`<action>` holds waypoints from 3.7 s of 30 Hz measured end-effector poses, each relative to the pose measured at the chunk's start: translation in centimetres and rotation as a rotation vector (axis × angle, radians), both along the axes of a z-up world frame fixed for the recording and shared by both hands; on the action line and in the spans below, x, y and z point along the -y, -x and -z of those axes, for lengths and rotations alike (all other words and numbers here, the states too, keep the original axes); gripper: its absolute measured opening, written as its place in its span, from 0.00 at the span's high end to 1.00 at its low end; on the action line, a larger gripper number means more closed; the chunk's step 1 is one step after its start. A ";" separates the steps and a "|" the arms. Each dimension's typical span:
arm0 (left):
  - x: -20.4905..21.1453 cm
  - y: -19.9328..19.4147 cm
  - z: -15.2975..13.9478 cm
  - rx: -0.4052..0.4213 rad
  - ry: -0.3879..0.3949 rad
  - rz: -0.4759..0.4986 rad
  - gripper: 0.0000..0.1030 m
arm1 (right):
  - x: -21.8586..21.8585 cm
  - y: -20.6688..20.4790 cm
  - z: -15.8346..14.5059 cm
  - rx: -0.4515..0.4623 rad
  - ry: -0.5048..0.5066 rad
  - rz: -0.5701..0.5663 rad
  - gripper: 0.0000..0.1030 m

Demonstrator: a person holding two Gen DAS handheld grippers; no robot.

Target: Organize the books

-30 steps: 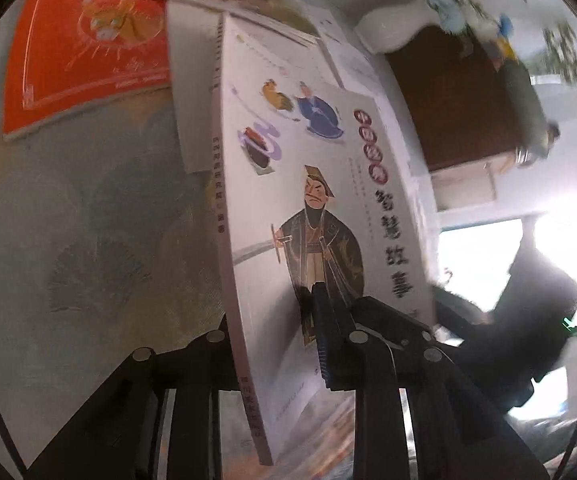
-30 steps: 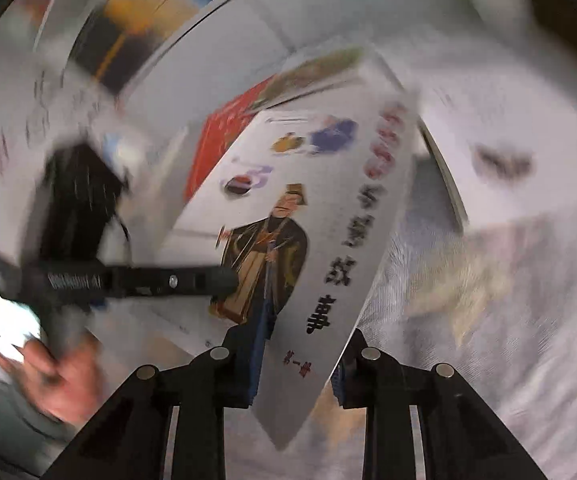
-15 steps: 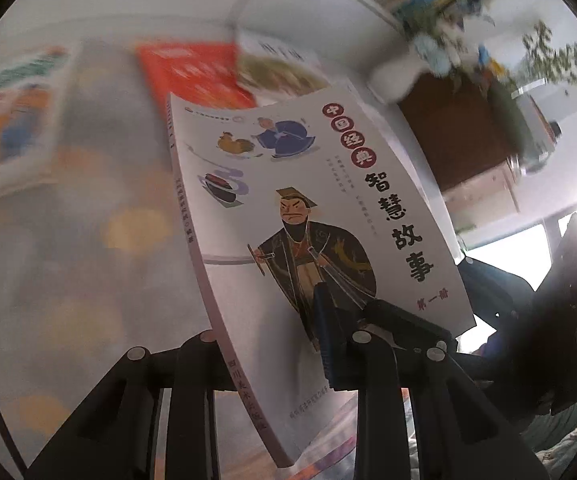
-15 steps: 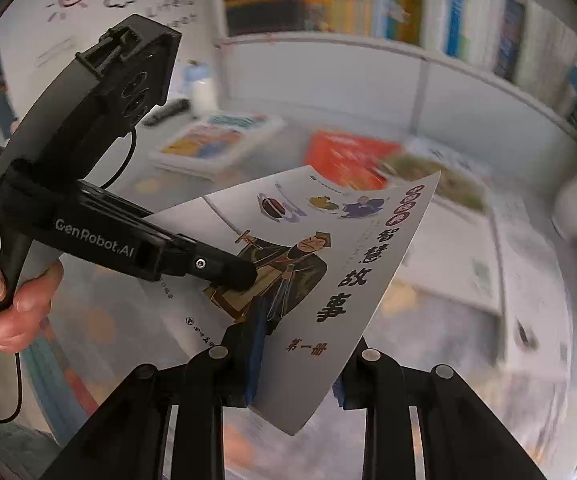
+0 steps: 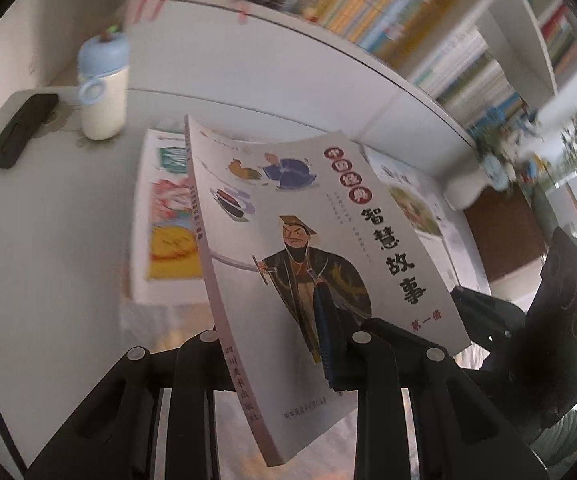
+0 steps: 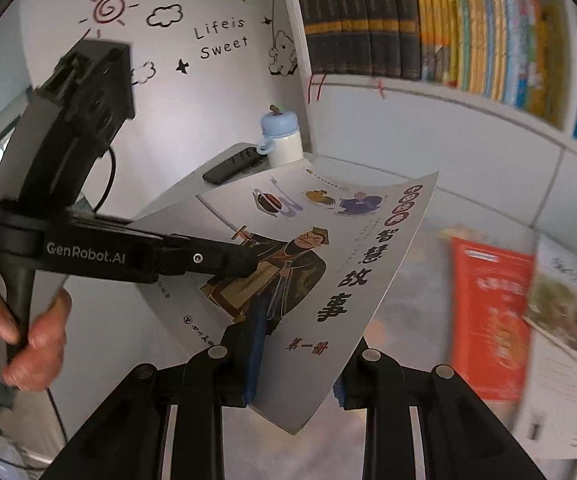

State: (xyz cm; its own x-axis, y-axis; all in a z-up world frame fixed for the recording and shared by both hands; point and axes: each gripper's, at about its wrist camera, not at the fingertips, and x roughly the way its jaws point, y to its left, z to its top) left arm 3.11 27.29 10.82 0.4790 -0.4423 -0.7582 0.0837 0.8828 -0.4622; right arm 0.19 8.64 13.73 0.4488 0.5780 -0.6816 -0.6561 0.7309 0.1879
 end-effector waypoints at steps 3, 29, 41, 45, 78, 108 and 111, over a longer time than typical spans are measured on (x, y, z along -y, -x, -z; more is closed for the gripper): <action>-1.8 -2.0 2.2 -0.027 0.033 -0.021 0.77 | -2.6 -2.0 0.9 -0.020 0.027 0.006 0.74; -9.2 -4.5 8.3 -0.118 0.097 -0.179 0.74 | -4.6 -12.1 7.5 -0.261 0.044 0.107 0.71; -4.4 -3.5 4.7 -0.087 -0.037 -0.069 0.74 | -1.2 -8.5 6.5 -0.252 0.131 0.109 0.45; -1.3 -2.7 3.8 -0.096 -0.032 -0.017 0.60 | 3.8 -5.3 5.7 -0.241 0.114 0.178 0.45; 29.3 -15.9 4.7 -0.098 -0.170 0.088 0.33 | 36.0 -11.8 6.1 -0.211 -0.008 0.580 0.35; 28.5 0.4 8.4 -0.219 -0.085 0.270 0.33 | 31.1 -2.0 9.8 -0.304 0.073 0.368 0.43; 28.9 4.7 9.0 -0.246 -0.081 0.303 0.33 | 31.4 3.1 10.6 -0.365 0.077 0.348 0.43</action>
State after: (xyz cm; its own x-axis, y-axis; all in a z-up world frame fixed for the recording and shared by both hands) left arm -1.61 -1.58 1.79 0.1360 -0.4697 -0.8723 0.2415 0.8696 -0.4306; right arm -2.90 -22.77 3.16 0.3299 0.3784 -0.8649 -0.2729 0.9153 0.2964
